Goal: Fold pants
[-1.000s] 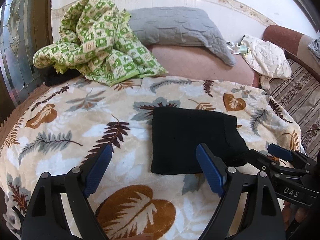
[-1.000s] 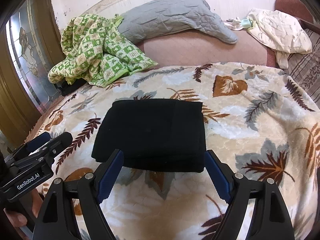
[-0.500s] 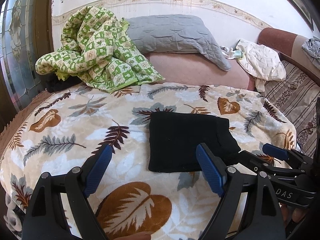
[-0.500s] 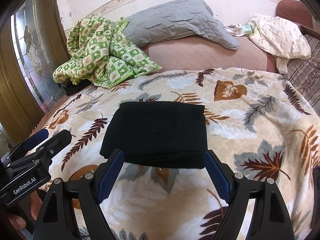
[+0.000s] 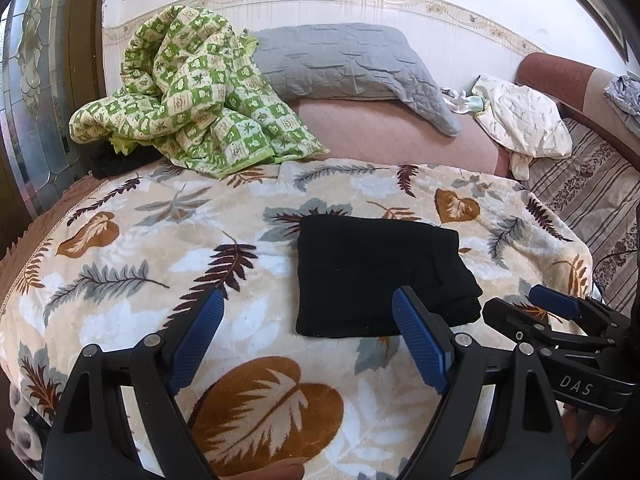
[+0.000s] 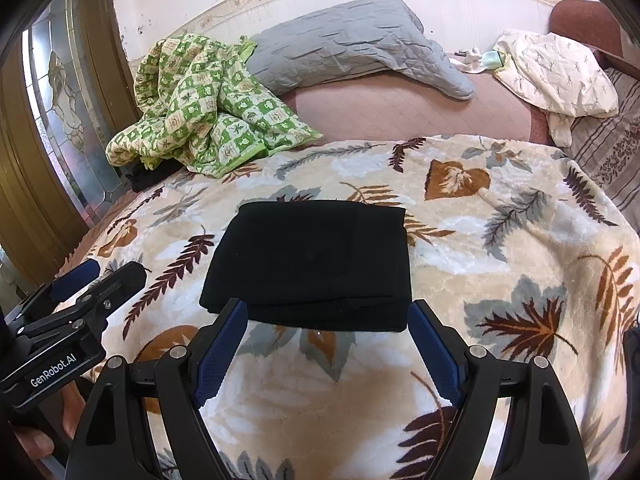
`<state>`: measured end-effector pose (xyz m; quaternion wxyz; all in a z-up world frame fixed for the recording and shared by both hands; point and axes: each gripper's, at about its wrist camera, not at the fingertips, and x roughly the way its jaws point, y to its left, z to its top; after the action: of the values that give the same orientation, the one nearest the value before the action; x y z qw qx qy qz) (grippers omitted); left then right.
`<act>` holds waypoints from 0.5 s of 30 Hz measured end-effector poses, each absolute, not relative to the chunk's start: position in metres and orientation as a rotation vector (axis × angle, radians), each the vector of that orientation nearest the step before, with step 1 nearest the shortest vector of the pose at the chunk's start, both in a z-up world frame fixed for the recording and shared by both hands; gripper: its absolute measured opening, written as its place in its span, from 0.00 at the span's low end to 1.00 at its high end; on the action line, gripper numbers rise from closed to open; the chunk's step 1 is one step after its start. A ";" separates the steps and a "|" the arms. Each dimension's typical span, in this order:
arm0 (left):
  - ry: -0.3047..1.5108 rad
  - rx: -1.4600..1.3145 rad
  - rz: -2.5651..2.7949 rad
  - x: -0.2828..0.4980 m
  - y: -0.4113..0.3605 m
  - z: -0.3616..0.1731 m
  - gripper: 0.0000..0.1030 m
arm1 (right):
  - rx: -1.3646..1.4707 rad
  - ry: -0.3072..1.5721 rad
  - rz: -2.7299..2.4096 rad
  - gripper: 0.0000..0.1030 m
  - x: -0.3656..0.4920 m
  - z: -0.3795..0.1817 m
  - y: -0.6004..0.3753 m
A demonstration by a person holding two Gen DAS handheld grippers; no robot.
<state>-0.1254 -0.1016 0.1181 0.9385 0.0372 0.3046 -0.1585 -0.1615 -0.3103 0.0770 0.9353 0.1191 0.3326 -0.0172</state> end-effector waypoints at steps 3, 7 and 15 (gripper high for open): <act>0.625 0.075 -0.326 -0.123 -0.101 0.117 0.84 | 0.248 0.683 -0.038 0.81 -0.162 0.075 -0.310; 0.619 0.069 -0.321 -0.121 -0.101 0.116 0.84 | 0.269 0.673 -0.048 0.81 -0.161 0.073 -0.313; 0.628 0.074 -0.315 -0.119 -0.103 0.112 0.84 | 0.261 0.694 -0.038 0.81 -0.157 0.067 -0.312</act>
<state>-0.1185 -0.1027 0.1124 0.9382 0.0361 0.3076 -0.1544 -0.1568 -0.3115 0.0674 0.9318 0.1275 0.3393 -0.0183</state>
